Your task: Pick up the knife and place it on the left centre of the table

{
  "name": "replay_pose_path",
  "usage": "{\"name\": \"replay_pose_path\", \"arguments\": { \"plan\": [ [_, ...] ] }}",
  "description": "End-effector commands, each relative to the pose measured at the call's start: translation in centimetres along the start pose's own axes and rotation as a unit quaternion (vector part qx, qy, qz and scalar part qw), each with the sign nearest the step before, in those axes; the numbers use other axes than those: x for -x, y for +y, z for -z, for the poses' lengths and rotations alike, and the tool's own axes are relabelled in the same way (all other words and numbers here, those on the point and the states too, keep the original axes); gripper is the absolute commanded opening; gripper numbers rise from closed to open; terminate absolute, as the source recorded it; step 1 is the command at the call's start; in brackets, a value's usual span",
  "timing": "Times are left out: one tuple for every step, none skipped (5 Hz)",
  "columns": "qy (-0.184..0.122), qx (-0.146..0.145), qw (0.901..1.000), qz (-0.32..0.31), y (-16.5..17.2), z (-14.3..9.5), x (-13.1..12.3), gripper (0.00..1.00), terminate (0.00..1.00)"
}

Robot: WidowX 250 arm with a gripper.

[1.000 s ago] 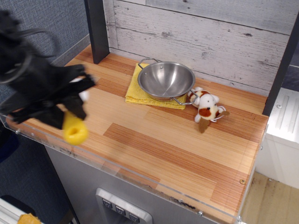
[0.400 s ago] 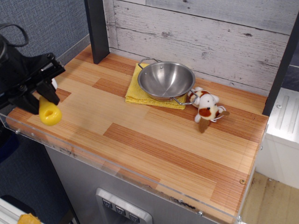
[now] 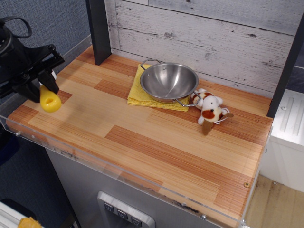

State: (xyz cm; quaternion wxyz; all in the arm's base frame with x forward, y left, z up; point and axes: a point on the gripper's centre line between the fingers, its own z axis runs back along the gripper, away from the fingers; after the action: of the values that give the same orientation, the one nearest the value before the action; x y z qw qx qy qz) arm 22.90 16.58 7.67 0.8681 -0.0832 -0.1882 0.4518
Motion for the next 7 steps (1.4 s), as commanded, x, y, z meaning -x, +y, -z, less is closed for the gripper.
{"name": "replay_pose_path", "arguments": {
  "plan": [
    [-0.004,-0.003,0.9999,0.009,-1.5,2.7,0.2,0.00,0.00],
    [0.003,-0.004,0.9999,0.009,-2.9,4.7,1.1,0.00,0.00],
    [0.017,-0.010,0.9997,0.012,-3.4,6.4,1.3,0.00,0.00],
    [0.026,-0.010,0.9995,0.015,-3.9,7.6,1.2,0.00,0.00],
    [0.033,-0.011,0.9994,0.009,-3.7,8.2,1.0,0.00,0.00],
    [0.035,-0.020,0.9991,-0.018,-3.2,7.6,0.8,1.00,0.00],
    [0.039,-0.016,0.9988,-0.024,-4.3,7.1,2.1,1.00,0.00]
  ]
}}
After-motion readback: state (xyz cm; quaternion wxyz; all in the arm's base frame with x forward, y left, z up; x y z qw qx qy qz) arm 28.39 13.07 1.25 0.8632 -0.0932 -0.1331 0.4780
